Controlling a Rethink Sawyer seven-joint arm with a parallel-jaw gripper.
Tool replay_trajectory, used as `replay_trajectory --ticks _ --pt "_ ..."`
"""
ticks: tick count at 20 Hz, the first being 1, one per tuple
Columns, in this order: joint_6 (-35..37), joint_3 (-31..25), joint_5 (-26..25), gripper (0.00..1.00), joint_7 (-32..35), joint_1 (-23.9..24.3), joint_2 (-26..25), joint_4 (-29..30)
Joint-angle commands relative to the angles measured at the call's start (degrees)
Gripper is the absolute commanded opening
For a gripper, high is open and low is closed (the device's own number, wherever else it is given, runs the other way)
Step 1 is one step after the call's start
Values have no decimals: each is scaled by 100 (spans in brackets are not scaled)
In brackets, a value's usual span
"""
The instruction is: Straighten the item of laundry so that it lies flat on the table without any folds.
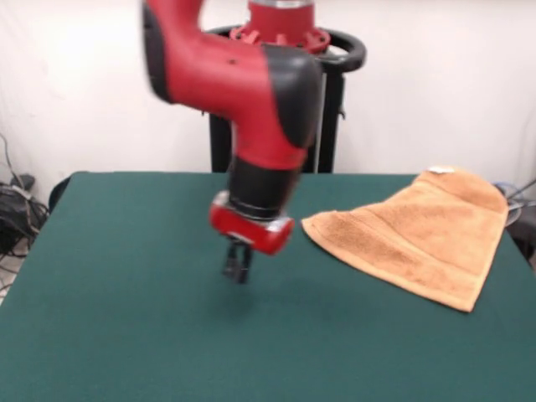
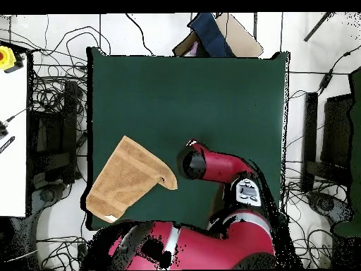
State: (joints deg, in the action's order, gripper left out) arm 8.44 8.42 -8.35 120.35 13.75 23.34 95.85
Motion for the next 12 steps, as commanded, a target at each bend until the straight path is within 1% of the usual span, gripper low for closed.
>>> replay_trajectory --ticks 1,3,4,5,7,10,12 --pt "459 -418 -458 0 -227 195 -76 -147" --pt "1057 -430 -286 0 -87 53 49 -158" --pt "1356 -436 -201 100 -18 -18 112 -163" --pt "1800 -325 -114 100 50 -283 446 -96" --pt "2203 -494 122 100 274 -429 902 197" --pt "2340 -736 478 100 730 -582 1267 592" --pt "2335 -920 750 100 978 -651 1369 802"
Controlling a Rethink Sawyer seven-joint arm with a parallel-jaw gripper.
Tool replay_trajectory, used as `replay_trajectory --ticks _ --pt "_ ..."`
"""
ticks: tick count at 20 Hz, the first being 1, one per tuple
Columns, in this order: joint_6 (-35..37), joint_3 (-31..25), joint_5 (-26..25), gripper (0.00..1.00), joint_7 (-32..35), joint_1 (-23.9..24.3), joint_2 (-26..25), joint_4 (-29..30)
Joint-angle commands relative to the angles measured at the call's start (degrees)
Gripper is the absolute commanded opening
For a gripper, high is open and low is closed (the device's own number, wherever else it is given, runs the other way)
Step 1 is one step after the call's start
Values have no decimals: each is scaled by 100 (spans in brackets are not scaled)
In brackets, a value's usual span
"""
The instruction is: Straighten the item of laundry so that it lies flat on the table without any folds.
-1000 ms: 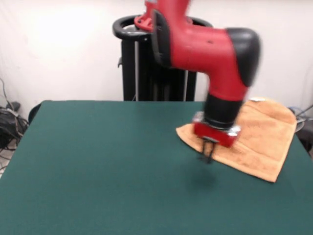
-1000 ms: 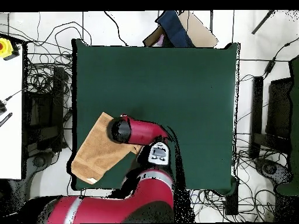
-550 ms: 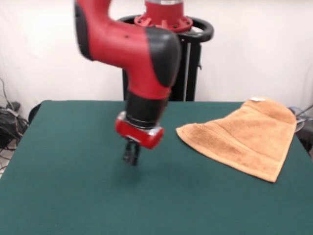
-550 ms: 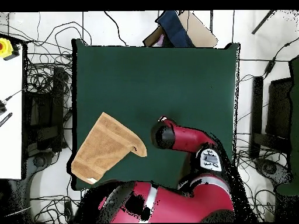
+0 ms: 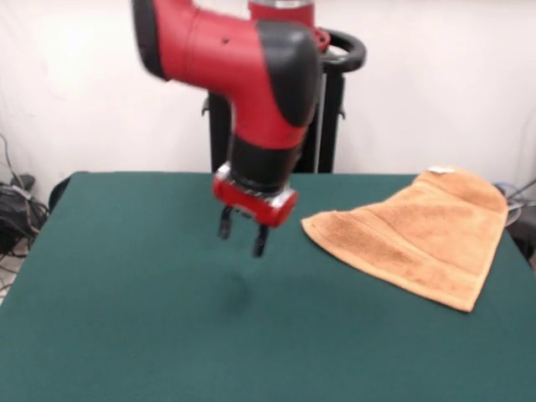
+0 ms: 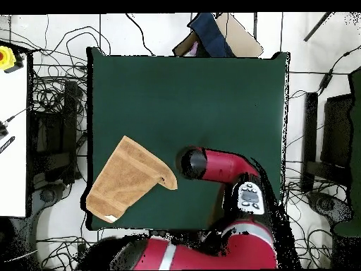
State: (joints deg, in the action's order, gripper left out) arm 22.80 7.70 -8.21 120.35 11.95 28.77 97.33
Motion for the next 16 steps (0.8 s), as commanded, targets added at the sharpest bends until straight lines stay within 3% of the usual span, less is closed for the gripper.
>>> replay_trajectory --ticks 1,8,13,16 --pt "881 -903 871 100 1097 -533 843 716" --pt "433 -740 1544 100 1682 -1335 685 844" --pt "124 -536 1661 100 1580 -1779 4 724" --pt "-493 -392 1758 100 1732 -2091 -483 672"
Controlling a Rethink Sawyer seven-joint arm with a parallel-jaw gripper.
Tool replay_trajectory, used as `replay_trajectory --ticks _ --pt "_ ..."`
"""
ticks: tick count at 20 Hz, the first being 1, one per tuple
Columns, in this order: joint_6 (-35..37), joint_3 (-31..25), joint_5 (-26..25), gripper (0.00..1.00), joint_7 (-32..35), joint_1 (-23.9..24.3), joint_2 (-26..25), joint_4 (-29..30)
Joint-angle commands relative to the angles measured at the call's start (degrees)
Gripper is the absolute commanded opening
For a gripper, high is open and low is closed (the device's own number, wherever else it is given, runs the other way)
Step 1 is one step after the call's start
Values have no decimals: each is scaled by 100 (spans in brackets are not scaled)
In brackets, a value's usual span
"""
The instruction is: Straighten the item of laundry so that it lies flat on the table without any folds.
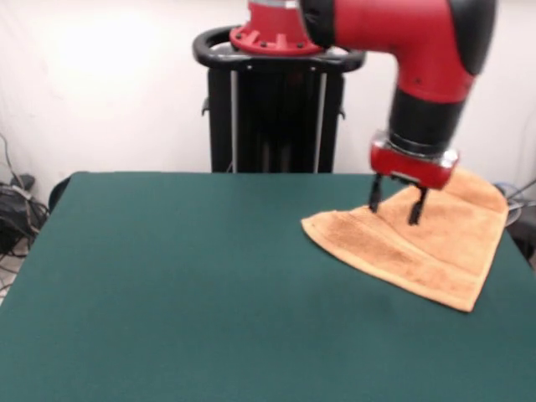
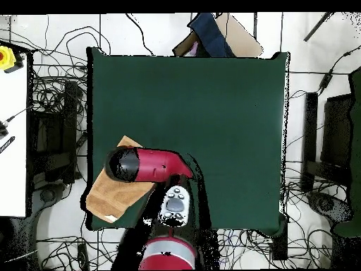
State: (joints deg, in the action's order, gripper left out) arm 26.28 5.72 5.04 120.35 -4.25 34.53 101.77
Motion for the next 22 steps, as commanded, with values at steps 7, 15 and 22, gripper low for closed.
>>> replay_trajectory --ticks 7,15,22 --pt "-2605 488 819 100 1709 -1153 -2876 -747" --pt "-3218 143 904 100 1174 -799 -3427 -1115" --pt "-2237 158 709 0 758 -587 -3033 -1106"
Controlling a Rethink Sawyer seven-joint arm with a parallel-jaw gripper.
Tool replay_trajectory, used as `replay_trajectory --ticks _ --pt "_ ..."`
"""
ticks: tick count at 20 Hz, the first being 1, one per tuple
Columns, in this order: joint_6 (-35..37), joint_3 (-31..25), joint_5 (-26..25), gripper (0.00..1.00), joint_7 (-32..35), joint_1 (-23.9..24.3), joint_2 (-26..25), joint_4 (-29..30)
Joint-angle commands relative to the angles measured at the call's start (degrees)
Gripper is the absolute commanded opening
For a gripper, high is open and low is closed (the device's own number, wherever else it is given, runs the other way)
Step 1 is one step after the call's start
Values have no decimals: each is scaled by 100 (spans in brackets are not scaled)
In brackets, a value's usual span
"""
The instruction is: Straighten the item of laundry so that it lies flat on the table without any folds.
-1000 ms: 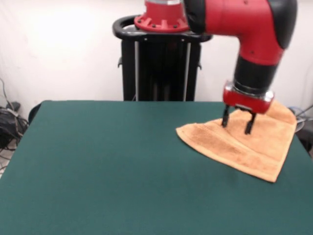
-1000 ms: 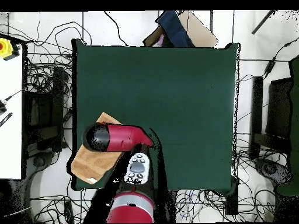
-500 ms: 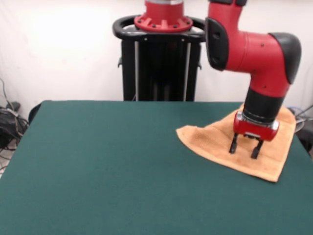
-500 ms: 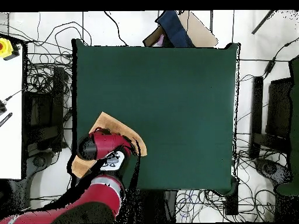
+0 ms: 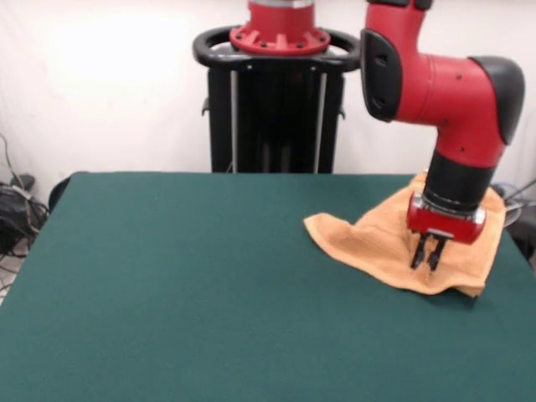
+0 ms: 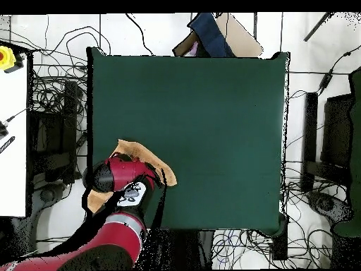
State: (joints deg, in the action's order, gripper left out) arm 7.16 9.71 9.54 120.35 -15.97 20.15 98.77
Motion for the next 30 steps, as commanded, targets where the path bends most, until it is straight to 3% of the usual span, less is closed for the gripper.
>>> replay_trajectory --ticks 1,7,15,24,30 --pt "-191 -227 161 0 638 675 -1482 -784" --pt "140 -408 -687 0 -225 1542 -1030 -673" --pt "-47 -731 -1993 0 -661 2599 -846 -720" --pt "147 -917 -3123 0 -568 3479 -352 -306" --pt "-167 -478 -3621 0 -157 3536 -447 -417"
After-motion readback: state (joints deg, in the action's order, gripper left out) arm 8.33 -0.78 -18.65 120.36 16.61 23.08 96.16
